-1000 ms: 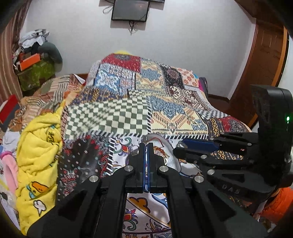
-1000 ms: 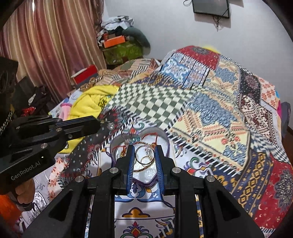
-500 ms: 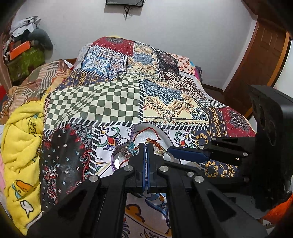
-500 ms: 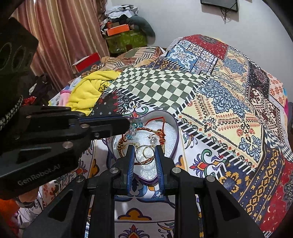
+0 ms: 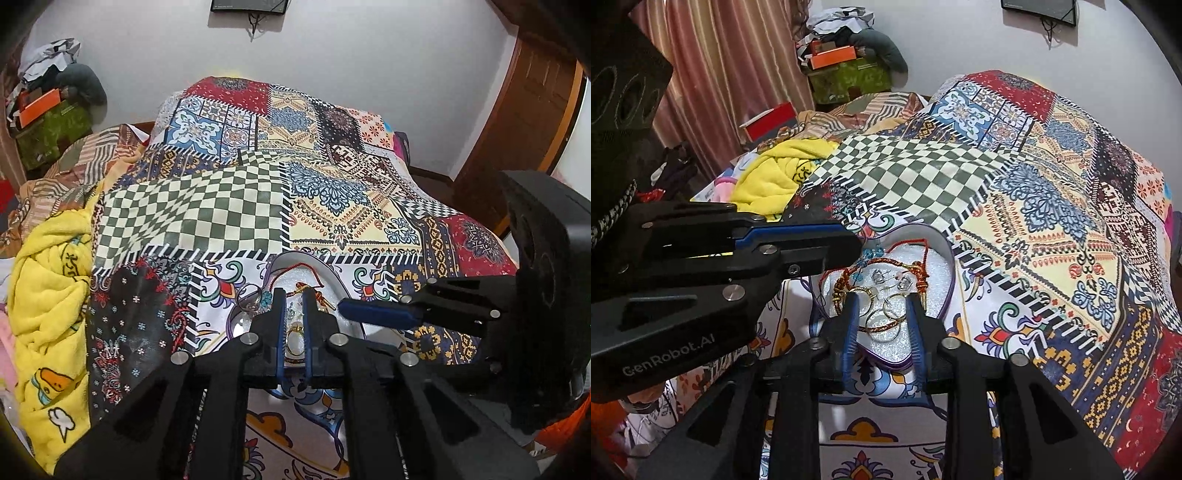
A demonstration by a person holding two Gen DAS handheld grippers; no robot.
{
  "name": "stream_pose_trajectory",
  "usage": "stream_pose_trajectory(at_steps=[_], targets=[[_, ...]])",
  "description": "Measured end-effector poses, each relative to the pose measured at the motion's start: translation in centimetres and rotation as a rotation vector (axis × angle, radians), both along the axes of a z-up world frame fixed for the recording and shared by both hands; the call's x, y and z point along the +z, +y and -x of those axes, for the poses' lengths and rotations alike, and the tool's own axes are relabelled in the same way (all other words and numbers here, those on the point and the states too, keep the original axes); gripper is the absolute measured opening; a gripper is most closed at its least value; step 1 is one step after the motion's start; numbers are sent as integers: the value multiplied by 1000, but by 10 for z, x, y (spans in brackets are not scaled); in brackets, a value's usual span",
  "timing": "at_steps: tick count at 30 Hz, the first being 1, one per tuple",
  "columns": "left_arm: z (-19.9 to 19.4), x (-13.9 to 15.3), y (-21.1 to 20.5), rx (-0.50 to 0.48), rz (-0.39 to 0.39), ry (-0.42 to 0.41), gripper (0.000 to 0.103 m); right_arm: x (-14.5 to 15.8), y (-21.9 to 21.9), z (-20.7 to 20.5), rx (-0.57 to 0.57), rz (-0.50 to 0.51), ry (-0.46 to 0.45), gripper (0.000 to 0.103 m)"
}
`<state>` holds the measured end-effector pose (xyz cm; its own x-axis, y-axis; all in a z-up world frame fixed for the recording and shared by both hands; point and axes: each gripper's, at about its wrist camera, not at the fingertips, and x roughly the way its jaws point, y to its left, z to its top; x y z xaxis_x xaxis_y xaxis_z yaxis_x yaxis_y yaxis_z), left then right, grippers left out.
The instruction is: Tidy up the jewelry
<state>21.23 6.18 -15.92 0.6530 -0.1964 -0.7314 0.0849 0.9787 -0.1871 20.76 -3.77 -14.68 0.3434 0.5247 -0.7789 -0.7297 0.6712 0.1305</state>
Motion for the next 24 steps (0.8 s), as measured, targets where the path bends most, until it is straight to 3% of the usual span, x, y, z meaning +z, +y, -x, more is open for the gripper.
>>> stream_pose_trajectory(at_steps=[3,5,10,18,24], targets=[[6,9,1,13,-10,-14,14,7,-4,2,-14,-6,-12,28],[13,20,2,28,-22,-37,26,16,-11,6,-30,-14,-29,28],[34,56,6,63,-27,-113,28,51,-31,18,-97,-64,-91,28],[105,143,-4,126,-73,-341,30,148,-71,74,-198,-242,-309,28],[176,193,-21,167,-82,-533,44,206,-96,142,-247,-401,-483,28]])
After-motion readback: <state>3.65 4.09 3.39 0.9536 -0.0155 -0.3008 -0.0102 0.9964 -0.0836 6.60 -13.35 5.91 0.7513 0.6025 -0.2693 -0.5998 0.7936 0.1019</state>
